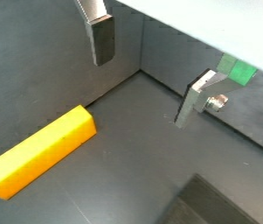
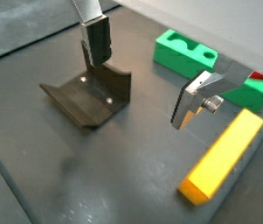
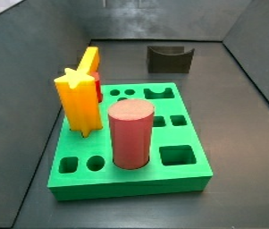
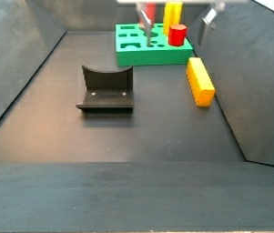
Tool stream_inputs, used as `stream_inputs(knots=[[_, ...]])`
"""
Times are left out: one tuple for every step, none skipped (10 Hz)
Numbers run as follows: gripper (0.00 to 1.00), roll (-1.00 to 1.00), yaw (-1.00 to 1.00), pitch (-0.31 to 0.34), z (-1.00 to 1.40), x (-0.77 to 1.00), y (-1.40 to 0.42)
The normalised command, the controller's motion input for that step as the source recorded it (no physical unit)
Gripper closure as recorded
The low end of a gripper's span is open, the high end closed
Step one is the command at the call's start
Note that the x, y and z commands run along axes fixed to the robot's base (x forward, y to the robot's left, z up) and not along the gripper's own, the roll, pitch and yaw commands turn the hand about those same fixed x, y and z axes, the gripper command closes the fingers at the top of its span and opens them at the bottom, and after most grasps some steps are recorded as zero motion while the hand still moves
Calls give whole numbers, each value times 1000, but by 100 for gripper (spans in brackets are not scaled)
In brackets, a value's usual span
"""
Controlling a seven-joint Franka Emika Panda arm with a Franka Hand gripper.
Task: Pick up the rectangle object. Move up. Place the rectangle object on the fixture. Regrasp the rectangle object. Move to above the board. Insert the rectangle object.
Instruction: Pick up the rectangle object.
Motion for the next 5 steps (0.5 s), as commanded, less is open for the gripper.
stream_inputs(knots=[[0, 0, 0, -219, -586, -991, -374], [0, 89, 197, -161, -783, -800, -557], [0, 89, 97, -171, -803, -883, -466], [0, 116, 23, -243, -643, -880, -389], [0, 103, 0, -281, -609, -926, -254]])
